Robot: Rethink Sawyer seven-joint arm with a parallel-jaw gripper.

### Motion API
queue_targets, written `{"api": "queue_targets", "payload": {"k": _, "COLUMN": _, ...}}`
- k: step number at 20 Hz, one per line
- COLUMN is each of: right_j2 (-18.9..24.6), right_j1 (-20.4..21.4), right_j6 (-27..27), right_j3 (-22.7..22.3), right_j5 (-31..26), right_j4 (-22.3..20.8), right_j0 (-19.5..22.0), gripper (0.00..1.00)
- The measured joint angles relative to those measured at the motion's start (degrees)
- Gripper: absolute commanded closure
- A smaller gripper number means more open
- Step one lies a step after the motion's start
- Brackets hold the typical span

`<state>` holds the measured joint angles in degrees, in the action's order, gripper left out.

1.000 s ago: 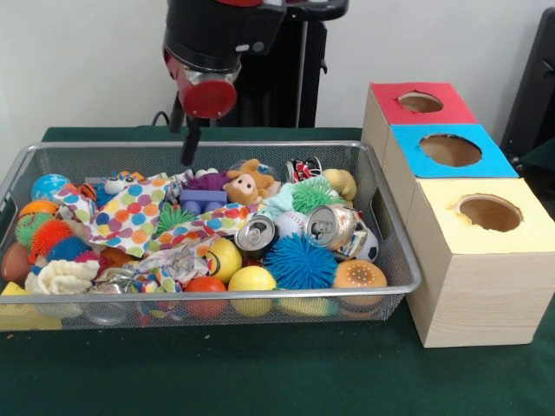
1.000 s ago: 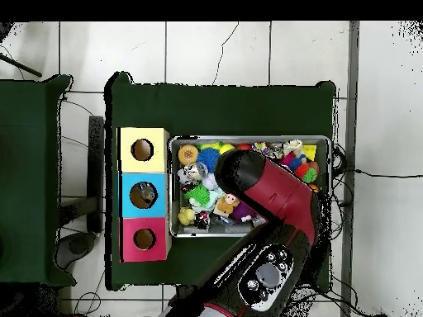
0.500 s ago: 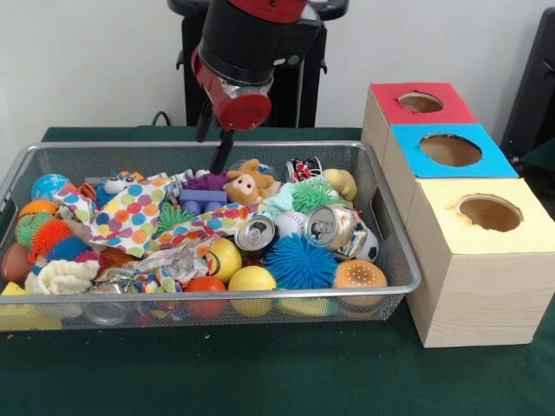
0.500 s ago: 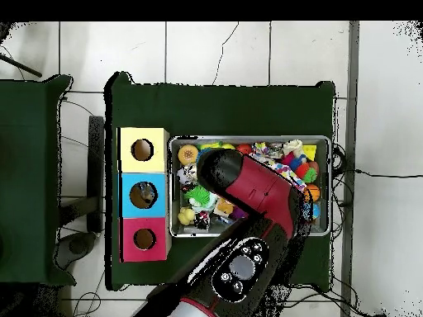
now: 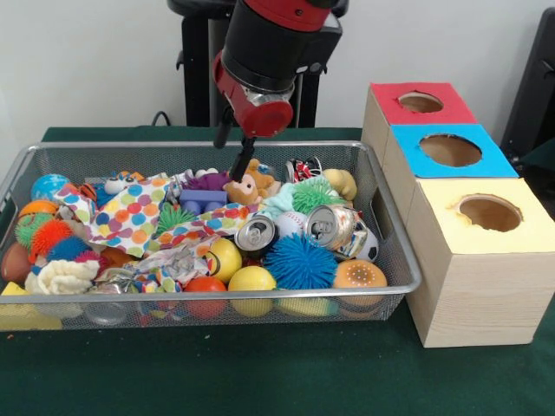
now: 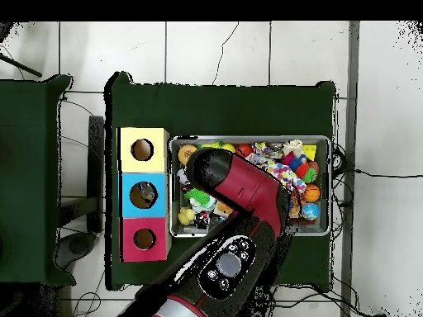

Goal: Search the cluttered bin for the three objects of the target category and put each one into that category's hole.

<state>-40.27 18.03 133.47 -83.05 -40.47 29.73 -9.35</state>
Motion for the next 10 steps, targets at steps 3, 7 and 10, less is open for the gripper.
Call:
{"api": "queue_targets", "payload": {"k": 3, "right_j2": 0.0, "right_j1": -0.09, "right_j6": 0.47, "right_j3": 0.0, "right_j5": 0.0, "right_j4": 0.32, "right_j0": -0.18, "gripper": 0.0}}
{"api": "queue_targets", "payload": {"k": 7, "right_j2": -0.02, "right_j1": -0.21, "right_j6": 1.39, "right_j3": -0.01, "right_j5": 0.0, "right_j4": 0.79, "right_j0": -0.21, "gripper": 0.0}}
{"api": "queue_targets", "payload": {"k": 10, "right_j2": -0.02, "right_j1": -0.27, "right_j6": 1.83, "right_j3": -0.04, "right_j5": 0.01, "right_j4": 1.33, "right_j0": -0.23, "gripper": 0.0}}
